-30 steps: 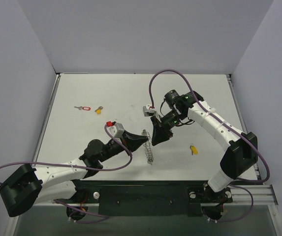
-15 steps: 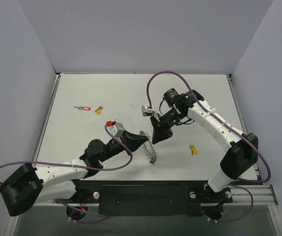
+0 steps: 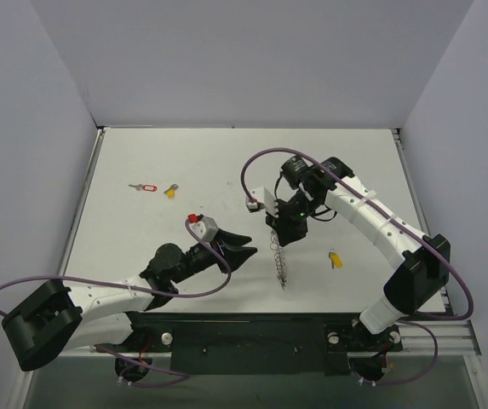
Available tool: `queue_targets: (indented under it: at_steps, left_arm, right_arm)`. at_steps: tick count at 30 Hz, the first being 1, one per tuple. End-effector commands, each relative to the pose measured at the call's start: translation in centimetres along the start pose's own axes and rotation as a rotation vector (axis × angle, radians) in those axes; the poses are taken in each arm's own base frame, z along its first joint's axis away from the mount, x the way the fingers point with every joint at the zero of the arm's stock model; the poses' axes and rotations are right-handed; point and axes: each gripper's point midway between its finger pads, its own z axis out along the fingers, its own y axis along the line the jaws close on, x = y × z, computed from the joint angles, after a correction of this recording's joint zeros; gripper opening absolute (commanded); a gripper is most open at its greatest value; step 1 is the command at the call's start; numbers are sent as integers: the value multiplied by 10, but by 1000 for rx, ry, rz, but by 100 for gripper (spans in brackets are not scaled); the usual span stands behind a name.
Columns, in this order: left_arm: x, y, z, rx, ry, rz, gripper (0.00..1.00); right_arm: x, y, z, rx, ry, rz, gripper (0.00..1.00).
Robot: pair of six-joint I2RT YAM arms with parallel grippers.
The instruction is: Put the keys on the keyring
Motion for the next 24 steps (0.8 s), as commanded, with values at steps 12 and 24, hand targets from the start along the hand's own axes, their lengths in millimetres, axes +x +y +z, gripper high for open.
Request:
queue_targets:
  at_steps: [12, 24]
  left_arm:
    - [-9, -28, 34, 264, -26, 370, 38]
    - [-2, -16, 49, 236, -44, 364, 30]
  right_arm:
    - [21, 28, -19, -20, 150, -62, 0]
    - [17, 37, -19, -52, 111, -83, 0]
